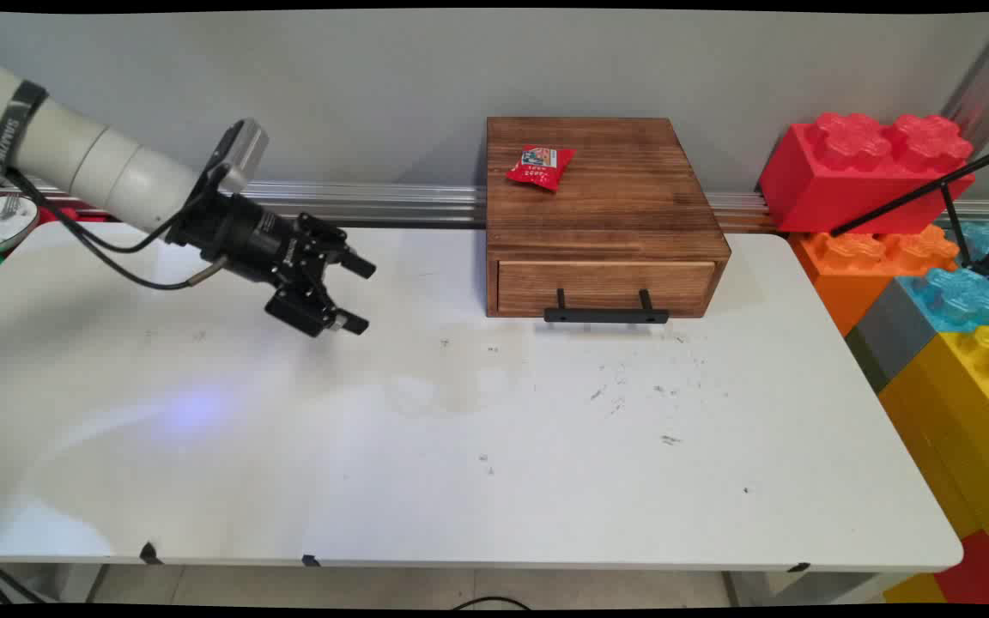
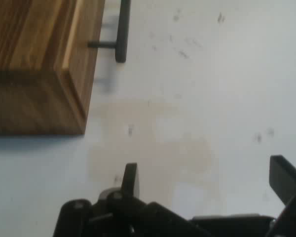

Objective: Open the drawer

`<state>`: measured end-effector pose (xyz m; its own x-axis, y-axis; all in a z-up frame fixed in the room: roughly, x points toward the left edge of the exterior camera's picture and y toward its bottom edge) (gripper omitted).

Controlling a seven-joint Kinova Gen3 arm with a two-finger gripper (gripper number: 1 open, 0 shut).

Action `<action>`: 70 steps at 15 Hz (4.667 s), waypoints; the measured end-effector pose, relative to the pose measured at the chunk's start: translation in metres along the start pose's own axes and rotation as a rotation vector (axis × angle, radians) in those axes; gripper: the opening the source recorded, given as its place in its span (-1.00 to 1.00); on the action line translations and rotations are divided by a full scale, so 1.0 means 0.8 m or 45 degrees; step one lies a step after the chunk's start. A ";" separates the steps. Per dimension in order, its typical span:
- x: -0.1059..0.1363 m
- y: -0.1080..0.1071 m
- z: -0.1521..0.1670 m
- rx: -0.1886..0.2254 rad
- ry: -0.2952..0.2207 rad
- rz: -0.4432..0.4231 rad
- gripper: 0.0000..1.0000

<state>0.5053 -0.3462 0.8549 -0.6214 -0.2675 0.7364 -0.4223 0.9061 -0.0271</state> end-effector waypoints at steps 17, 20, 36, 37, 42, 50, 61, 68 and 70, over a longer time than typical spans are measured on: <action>0.199 0.002 0.169 0.111 -0.115 0.091 1.00; 0.208 -0.005 0.203 0.114 -0.191 0.102 1.00; 0.232 -0.029 0.338 0.058 -0.346 0.167 1.00; 0.232 -0.030 0.342 0.058 -0.348 0.171 1.00; 0.229 -0.034 0.369 0.048 -0.358 0.180 1.00; 0.223 -0.038 0.402 0.043 -0.360 0.185 1.00; 0.219 -0.021 0.424 0.015 -0.362 0.182 1.00; 0.217 0.006 0.424 -0.021 -0.362 0.197 1.00; 0.217 0.013 0.424 -0.030 -0.362 0.201 1.00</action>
<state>0.1692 -0.4941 0.7530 -0.8386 -0.2010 0.5063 -0.2929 0.9500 -0.1079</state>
